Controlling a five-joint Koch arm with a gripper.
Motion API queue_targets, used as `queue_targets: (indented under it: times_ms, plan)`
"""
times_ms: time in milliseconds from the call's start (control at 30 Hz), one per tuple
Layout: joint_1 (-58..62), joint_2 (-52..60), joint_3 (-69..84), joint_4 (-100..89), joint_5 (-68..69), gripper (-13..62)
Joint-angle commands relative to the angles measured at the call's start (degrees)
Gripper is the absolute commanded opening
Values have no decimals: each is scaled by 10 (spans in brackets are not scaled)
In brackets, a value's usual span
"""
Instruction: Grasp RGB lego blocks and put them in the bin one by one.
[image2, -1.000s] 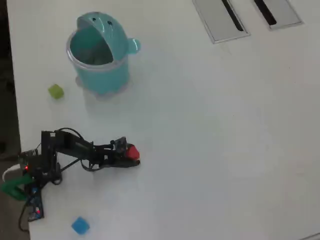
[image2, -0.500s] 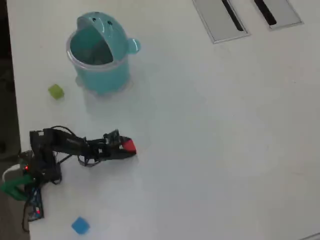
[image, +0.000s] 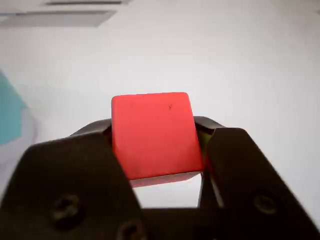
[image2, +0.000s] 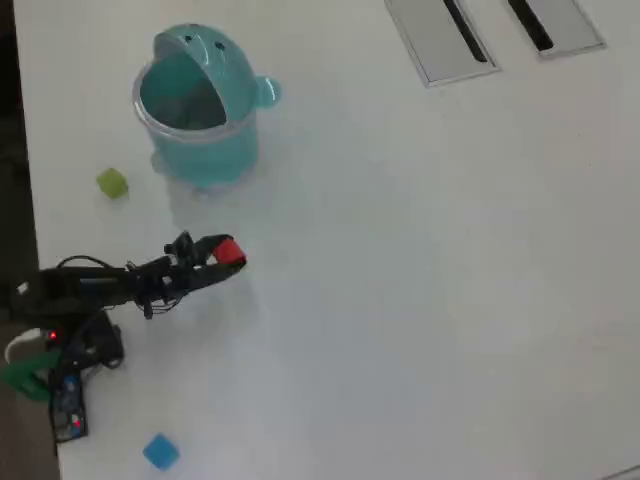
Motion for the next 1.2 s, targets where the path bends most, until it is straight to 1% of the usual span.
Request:
queue_targets:
  times_ms: [0,367,433,533,667,767,933,967,1167]
  plan:
    - [-21,54,-28,21,0,140]
    - [-107,195,-23,97,19,140]
    - [-132,221,-28,112,25,124]
    - [-151,236,-45,127,27,123]
    - [-168,241,-84,141,41,123]
    - [-233,237,-169,161,49,123]
    - [-269,236,-213,177,49,121]
    - [-277,235,-222,182,49,109]
    - [-312,197,-304,220,48,102]
